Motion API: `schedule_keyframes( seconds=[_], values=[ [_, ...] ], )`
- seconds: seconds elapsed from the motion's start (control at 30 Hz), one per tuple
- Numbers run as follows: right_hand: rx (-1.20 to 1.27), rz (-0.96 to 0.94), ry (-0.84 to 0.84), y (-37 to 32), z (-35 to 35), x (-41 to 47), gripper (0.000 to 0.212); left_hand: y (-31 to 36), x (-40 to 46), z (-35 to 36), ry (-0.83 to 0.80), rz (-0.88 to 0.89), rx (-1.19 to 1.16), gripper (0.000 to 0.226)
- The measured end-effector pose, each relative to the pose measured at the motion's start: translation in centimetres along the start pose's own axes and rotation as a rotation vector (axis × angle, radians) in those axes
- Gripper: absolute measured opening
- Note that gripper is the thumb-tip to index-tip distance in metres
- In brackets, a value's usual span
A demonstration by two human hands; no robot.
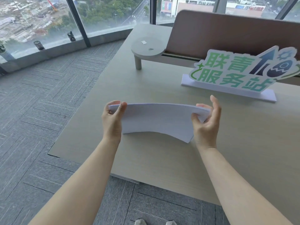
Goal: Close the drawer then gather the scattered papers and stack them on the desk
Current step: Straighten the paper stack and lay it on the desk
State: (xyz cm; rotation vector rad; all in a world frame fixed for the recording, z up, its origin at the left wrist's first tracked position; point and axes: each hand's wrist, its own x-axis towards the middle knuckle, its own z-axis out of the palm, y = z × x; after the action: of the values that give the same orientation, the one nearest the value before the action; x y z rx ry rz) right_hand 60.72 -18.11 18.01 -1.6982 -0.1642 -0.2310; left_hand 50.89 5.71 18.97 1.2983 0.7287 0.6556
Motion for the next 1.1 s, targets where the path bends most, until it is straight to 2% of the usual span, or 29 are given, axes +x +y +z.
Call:
schedule_keyframes(
  seconds=[0.07,0.13,0.2,0.33,0.43,0.57,0.63,0.7,0.77,0.87,1.0,1.1],
  values=[
    [-0.098,-0.13,-0.019,-0.1,0.2,0.1,0.067,0.7,0.6,0.5,0.038,0.003,-0.027,0.038],
    [-0.201,-0.236,-0.036,0.4,0.3,0.3,0.054,1.2,1.1,1.0,0.066,-0.005,-0.02,0.028],
    [-0.213,-0.246,-0.044,0.7,0.3,0.1,0.047,1.2,1.4,1.4,0.105,-0.021,-0.001,0.017],
    [-0.212,-0.231,-0.027,0.7,0.2,0.0,0.045,0.8,1.6,1.0,0.104,-0.015,-0.002,0.019],
    [-0.188,-0.162,-0.042,0.4,0.3,0.1,0.047,0.5,1.5,0.5,0.009,-0.016,-0.005,0.036],
    [-0.004,0.019,-0.038,0.7,0.0,0.1,0.061,-0.2,1.4,-0.2,-0.117,-0.012,0.068,0.05],
    [0.07,0.155,-0.08,1.5,0.0,0.5,0.046,-0.7,1.4,-0.7,-0.151,-0.05,0.106,0.05],
    [0.11,0.276,-0.141,2.0,0.2,0.6,0.025,-1.2,1.4,-0.9,-0.158,-0.065,0.145,0.037],
    [0.108,0.261,-0.154,2.0,0.5,0.8,0.02,-1.4,1.7,-0.9,-0.142,-0.058,0.144,0.028],
    [0.139,0.223,-0.104,2.3,0.5,1.1,0.014,-1.4,2.1,-1.0,-0.133,-0.047,0.102,0.028],
    [0.116,0.3,-0.187,3.4,0.7,0.3,0.03,-2.5,2.0,-1.8,-0.239,-0.139,0.158,0.03],
    [0.083,0.323,-0.178,3.9,0.8,0.2,0.03,-2.9,1.8,-1.7,-0.23,-0.144,0.147,0.026]
  ],
)
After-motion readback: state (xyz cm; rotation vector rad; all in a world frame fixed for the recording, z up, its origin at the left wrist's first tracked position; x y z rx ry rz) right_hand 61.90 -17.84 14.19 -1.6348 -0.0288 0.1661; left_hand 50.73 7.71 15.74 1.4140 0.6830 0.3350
